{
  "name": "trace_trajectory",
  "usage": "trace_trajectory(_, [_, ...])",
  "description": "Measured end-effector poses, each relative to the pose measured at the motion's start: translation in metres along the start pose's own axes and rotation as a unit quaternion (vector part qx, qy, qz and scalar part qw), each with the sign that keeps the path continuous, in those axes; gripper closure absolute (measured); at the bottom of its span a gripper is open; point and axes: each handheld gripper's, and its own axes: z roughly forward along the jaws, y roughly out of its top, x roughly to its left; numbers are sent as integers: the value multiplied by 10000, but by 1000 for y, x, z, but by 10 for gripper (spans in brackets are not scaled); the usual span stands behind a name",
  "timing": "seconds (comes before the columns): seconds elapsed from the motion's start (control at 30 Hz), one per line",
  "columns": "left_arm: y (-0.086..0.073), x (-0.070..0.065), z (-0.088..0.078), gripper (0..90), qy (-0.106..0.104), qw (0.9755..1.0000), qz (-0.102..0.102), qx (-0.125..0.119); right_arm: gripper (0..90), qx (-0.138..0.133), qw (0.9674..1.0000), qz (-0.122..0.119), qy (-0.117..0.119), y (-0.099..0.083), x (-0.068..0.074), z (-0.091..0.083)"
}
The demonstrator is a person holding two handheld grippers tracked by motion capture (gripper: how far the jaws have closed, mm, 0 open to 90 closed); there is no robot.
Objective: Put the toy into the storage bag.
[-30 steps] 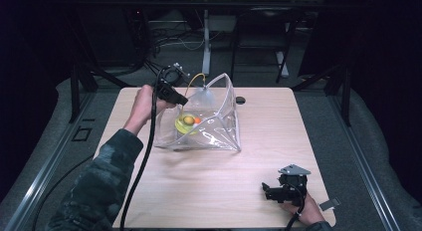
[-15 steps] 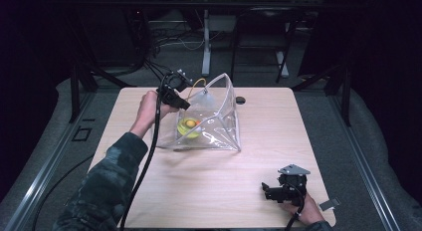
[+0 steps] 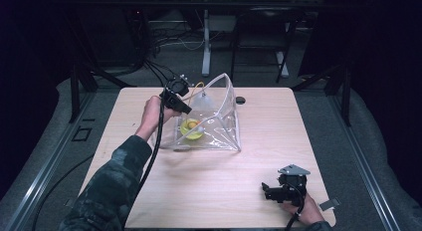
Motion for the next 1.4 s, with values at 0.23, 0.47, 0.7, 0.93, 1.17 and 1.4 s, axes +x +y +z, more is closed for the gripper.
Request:
trace_trajectory(0.23, [-5, 0, 9, 879, -64, 9999, -30, 134, 0, 3, 10000, 5, -7, 0, 0, 0])
trace_trajectory(0.47, [-8, 3, 8, 877, -160, 9997, -101, 169, 0, -1, 10000, -8, -4, 0, 0, 0])
trace_trajectory(0.7, [-11, 4, 3, 803, -374, 9991, -156, 77, 0, 12, 10000, -4, -1, 0, 0, 0])
trace_trajectory(0.93, [-14, 3, -9, 566, -259, 9995, -193, -5, 0, 7, 10000, -6, -4, 0, 0, 0])
trace_trajectory(1.17, [-18, -2, -23, 387, -116, 9998, -171, -54, 0, 7, 10000, -6, -5, 0, 0, 0])
trace_trajectory(1.4, [-26, -5, -38, 207, 89, 9996, -209, -155, 0, 4, 10000, -2, -6, 0, 0, 0])
